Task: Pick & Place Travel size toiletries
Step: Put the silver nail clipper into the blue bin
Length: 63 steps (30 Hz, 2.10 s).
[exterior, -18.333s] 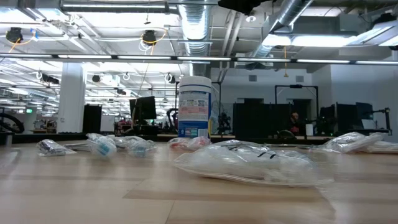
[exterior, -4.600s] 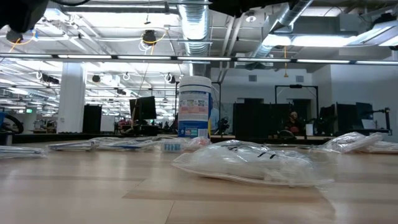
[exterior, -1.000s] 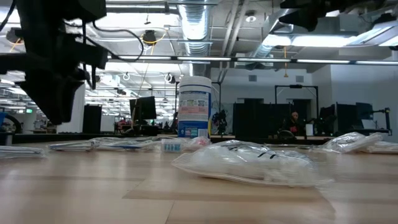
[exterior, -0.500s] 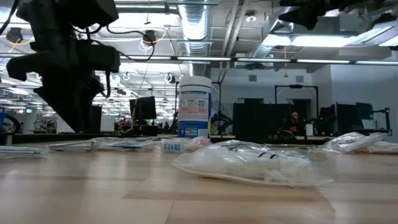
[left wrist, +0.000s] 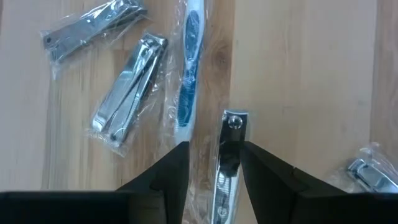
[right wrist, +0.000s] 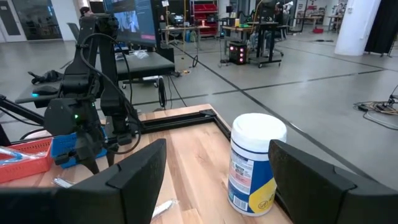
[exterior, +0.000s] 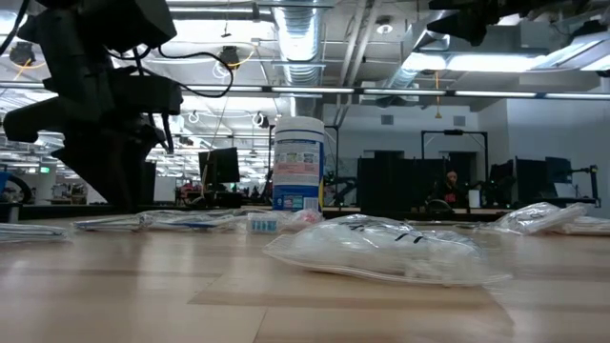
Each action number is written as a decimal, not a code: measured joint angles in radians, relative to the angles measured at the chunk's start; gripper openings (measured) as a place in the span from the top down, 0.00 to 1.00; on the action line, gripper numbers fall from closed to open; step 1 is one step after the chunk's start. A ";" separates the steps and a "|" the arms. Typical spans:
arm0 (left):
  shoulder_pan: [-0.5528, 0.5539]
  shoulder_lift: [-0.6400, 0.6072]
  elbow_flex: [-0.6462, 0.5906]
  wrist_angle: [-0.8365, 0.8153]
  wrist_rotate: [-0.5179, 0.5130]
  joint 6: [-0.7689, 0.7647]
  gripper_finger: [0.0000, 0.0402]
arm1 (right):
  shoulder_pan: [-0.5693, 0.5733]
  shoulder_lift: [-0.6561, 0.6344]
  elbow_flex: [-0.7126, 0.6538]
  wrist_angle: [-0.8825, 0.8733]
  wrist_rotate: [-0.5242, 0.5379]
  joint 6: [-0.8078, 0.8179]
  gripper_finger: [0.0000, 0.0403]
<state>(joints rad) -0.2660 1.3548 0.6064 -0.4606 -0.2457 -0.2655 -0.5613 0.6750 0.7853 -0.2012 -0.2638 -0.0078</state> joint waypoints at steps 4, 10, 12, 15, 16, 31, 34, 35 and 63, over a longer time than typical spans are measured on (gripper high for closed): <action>0.002 0.000 0.000 0.005 0.000 0.000 0.65 | 0.000 0.000 0.000 0.000 0.000 0.000 0.31; 0.003 0.008 0.000 0.051 0.029 0.000 0.65 | 0.000 0.000 0.000 0.000 0.000 -0.002 0.31; 0.003 0.020 0.000 0.058 0.030 0.000 0.65 | 0.000 0.000 0.000 0.000 0.000 -0.002 0.31; 0.004 0.064 0.000 0.065 0.056 -0.001 0.65 | 0.000 0.000 0.000 0.000 0.000 -0.002 0.31; 0.004 0.083 0.000 0.068 0.065 -0.001 0.65 | 0.000 0.000 0.000 0.000 0.000 -0.002 0.31; 0.004 0.118 0.002 0.119 0.088 -0.061 0.92 | 0.000 0.000 0.001 0.001 0.000 -0.002 0.31; 0.004 0.074 0.000 0.094 0.087 -0.145 0.95 | 0.000 0.000 0.001 0.001 0.000 -0.002 0.31; 0.004 0.055 0.008 0.077 0.087 -0.184 0.95 | 0.000 0.000 0.001 0.002 0.000 -0.002 0.31; -0.435 -0.246 0.295 -0.801 0.301 -1.670 0.95 | -0.003 0.000 0.001 0.023 0.000 -0.029 0.31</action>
<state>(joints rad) -0.7011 1.1089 0.9016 -1.2613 0.0553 -1.9358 -0.5648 0.6750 0.7860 -0.1785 -0.2638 -0.0368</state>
